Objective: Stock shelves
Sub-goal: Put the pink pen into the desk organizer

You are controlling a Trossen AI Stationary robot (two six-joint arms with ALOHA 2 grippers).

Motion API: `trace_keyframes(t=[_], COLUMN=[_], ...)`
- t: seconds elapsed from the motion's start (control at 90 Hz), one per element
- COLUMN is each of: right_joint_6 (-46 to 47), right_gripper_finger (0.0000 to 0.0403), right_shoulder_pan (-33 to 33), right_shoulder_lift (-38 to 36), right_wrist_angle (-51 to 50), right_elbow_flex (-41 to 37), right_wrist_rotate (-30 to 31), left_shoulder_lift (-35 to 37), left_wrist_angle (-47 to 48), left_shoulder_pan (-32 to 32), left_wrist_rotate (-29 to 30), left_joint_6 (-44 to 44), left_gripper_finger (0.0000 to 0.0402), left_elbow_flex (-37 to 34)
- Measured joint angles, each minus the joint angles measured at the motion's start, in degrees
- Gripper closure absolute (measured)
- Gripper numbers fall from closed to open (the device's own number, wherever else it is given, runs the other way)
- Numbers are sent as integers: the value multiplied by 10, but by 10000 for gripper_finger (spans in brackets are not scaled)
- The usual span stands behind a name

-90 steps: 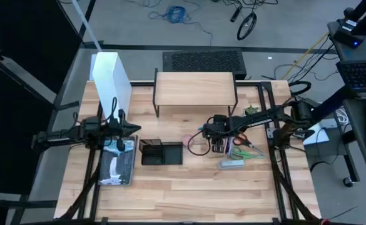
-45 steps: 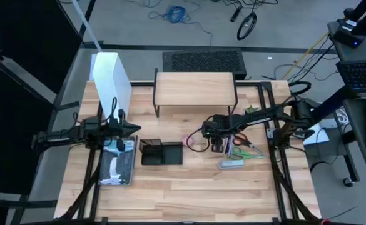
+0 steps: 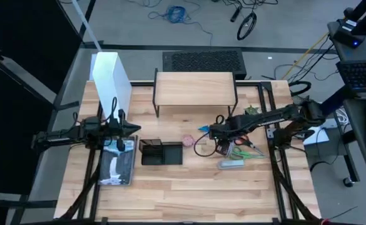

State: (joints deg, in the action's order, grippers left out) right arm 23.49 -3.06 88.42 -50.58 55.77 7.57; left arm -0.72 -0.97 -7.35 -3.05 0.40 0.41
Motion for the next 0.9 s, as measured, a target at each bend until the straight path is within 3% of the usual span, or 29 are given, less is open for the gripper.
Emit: trace_keyframes(t=[0.278, 0.9], right_joint_6=[-166, -233], right_gripper_finger=[243, 243], right_shoulder_pan=[-41, -27], right_shoulder_lift=[1, 1], right_wrist_angle=[84, 176], right_elbow_flex=[-68, -99], right_wrist_rotate=[2, 33], left_shoulder_lift=[0, 0], left_wrist_angle=[0, 0], left_shoulder_pan=[0, 0], left_wrist_rotate=[0, 0], left_joint_6=[0, 0], left_gripper_finger=[398, 398], left_elbow_flex=[0, 0])
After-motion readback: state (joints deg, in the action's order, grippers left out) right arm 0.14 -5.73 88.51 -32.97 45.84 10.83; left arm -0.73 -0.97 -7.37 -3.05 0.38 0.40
